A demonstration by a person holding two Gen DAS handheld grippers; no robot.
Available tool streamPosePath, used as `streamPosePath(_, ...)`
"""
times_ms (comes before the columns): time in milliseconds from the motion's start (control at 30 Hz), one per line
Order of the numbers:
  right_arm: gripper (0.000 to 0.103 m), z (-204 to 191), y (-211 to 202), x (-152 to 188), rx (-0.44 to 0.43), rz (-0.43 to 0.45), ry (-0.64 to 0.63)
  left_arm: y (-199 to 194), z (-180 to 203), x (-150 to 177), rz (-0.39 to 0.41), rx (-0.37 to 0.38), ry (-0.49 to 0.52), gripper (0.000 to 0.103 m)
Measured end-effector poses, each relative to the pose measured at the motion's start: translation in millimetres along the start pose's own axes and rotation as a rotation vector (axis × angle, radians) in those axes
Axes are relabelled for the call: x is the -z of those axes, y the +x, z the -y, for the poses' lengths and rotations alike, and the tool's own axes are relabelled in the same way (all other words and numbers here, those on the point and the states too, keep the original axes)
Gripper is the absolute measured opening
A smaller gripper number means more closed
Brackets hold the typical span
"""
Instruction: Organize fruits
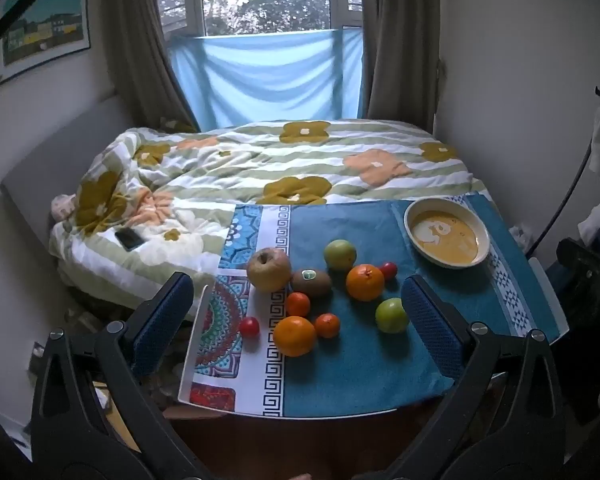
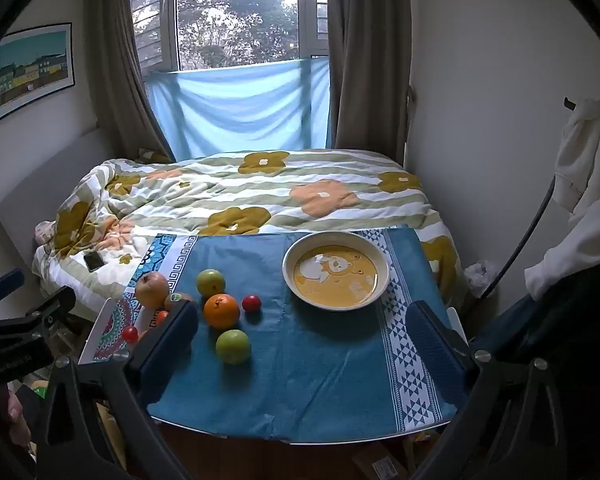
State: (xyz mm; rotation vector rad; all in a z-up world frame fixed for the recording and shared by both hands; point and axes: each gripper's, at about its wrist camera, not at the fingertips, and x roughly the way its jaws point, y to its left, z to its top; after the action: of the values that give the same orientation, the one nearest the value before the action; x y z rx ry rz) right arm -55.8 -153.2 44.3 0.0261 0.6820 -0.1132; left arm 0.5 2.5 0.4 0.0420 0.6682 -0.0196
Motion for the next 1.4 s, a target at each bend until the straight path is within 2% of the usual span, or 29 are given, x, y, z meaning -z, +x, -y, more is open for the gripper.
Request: streamPosePath(1400, 0.103, 0.0, -3.0, 2.4, -0.007, -0.001, 0.008, -1.6, -2.1, -2.6, 0.006, -0.011, -0.003, 0.103)
